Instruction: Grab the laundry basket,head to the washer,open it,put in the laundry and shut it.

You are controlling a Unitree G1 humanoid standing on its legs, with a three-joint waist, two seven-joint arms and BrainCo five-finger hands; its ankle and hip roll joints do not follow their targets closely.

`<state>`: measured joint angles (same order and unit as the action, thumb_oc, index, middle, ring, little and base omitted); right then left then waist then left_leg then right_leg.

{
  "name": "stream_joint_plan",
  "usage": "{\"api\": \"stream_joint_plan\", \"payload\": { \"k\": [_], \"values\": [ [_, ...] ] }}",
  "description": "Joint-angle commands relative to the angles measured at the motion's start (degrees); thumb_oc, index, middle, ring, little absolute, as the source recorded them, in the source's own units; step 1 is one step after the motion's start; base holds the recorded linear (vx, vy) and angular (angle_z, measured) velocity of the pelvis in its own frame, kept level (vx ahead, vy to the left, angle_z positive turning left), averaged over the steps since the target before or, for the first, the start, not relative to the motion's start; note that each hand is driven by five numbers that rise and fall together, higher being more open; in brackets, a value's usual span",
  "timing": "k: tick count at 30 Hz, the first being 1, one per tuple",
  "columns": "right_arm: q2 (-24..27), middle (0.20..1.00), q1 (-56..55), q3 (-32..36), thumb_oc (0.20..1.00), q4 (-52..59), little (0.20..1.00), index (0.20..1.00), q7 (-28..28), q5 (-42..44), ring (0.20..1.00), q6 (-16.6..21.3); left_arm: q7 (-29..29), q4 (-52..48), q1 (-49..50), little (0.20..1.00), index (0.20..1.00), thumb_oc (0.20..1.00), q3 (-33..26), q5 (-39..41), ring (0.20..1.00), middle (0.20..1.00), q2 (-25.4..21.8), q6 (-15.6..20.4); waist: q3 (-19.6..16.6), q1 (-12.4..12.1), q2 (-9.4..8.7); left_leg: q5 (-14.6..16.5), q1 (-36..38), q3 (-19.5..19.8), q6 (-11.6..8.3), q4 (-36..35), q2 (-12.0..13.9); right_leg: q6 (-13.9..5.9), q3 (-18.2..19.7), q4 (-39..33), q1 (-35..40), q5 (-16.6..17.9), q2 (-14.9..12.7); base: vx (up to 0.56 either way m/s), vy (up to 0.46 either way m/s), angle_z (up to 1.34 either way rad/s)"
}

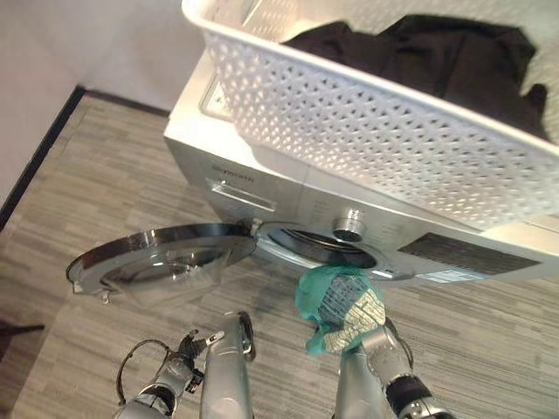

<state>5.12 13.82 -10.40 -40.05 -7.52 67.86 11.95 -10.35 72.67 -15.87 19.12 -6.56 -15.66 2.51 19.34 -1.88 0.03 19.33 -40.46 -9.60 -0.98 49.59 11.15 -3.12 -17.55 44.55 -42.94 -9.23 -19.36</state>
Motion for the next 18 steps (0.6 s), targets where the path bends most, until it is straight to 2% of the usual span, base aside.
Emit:
{"api": "stream_joint_plan", "payload": {
  "k": [1, 4, 5, 11, 14, 16, 18],
  "values": [
    [-0.32, 0.200, 0.75, 1.25, 0.200, 2.09, 0.200, 0.200, -1.09, 2.00, 0.200, 3.77, -0.83, 0.72, 4.07, 1.000, 1.000, 1.000, 5.03, 1.07, 1.000, 1.000, 3.88, -0.84, -0.56, -1.81, 0.88, 2.14, 0.60, 1.06, 0.06, 2.78, 0.07, -5.81, 3.71, -0.59, 1.35, 1.83, -4.32, 0.00, 0.035, 0.08],
    [-0.07, 0.200, 5.69, 3.62, 0.200, 0.39, 0.200, 0.200, -2.84, 3.00, 0.200, 5.13, -1.12, -0.46, 4.20, 1.000, 1.000, 1.000, 6.85, 0.97, 1.000, 1.000, 3.76, -0.80, 0.25, -3.06, 1.85, 2.38, -2.70, 1.61, 0.77, 3.82, -0.94, -5.98, 4.04, 0.14, -1.27, 1.88, -4.72, 0.00, 0.067, 0.10],
    [0.77, 0.200, 10.00, 6.22, 0.200, -1.87, 0.200, 0.200, -4.11, 4.01, 0.200, 6.31, -0.92, -1.19, 4.40, 1.000, 1.000, 1.000, 8.38, 0.66, 1.000, 1.000, 3.67, -0.53, 0.57, -3.77, 2.70, 2.51, -4.50, 1.74, 1.11, 3.99, -1.65, -6.24, 4.09, 0.23, -2.99, 2.05, -5.05, 0.02, 0.087, 0.17],
    [4.35, 0.200, 20.20, 14.33, 0.200, -6.59, 0.200, 0.200, -6.84, 8.30, 0.200, 9.63, -0.54, -1.51, 4.92, 1.000, 1.000, 1.000, 10.35, 1.17, 1.000, 1.000, 3.81, -0.56, 0.39, -4.86, 4.23, 2.52, -7.78, 1.78, 1.49, 3.76, -3.09, -6.48, 5.31, -0.22, -6.17, 2.34, -5.30, 0.03, 0.067, 0.05],
    [10.39, 0.200, 29.33, 20.56, 0.200, -7.92, 0.200, 0.200, -8.44, 10.99, 0.200, 13.43, 0.05, -2.51, 5.41, 1.000, 1.000, 1.000, 11.96, 2.50, 1.000, 1.000, 3.80, -0.29, -0.01, -5.41, 5.79, 2.65, -10.45, 1.61, 1.72, 3.70, -4.07, -6.64, 6.66, -0.68, -9.19, 2.75, -5.47, 0.04, 0.049, 0.03],
    [15.23, 0.200, 35.21, 21.31, 0.200, -6.32, 0.200, 0.200, -10.23, 10.26, 0.200, 15.56, -0.23, -3.43, 5.71, 1.000, 1.000, 1.000, 12.31, 3.56, 1.000, 1.000, 3.15, -0.09, -0.12, -5.52, 6.71, 2.61, -11.95, 1.81, 1.70, 3.71, -4.45, -6.71, 7.91, -0.72, -11.18, 2.95, -5.21, 0.01, 0.043, 0.03],
    [17.60, 0.200, 38.81, 20.61, 0.200, -2.43, 0.200, 0.200, -14.33, 6.70, 0.200, 17.90, -0.34, -4.38, 5.60, 1.000, 1.000, 1.000, 12.46, 4.40, 1.000, 1.000, 3.23, -0.23, -0.14, -5.63, 7.15, 2.45, -13.45, 1.44, 1.70, 3.89, -4.65, -6.49, 9.06, -0.30, -13.28, 2.93, -4.73, 0.02, 0.047, 0.07]
  ]
}}
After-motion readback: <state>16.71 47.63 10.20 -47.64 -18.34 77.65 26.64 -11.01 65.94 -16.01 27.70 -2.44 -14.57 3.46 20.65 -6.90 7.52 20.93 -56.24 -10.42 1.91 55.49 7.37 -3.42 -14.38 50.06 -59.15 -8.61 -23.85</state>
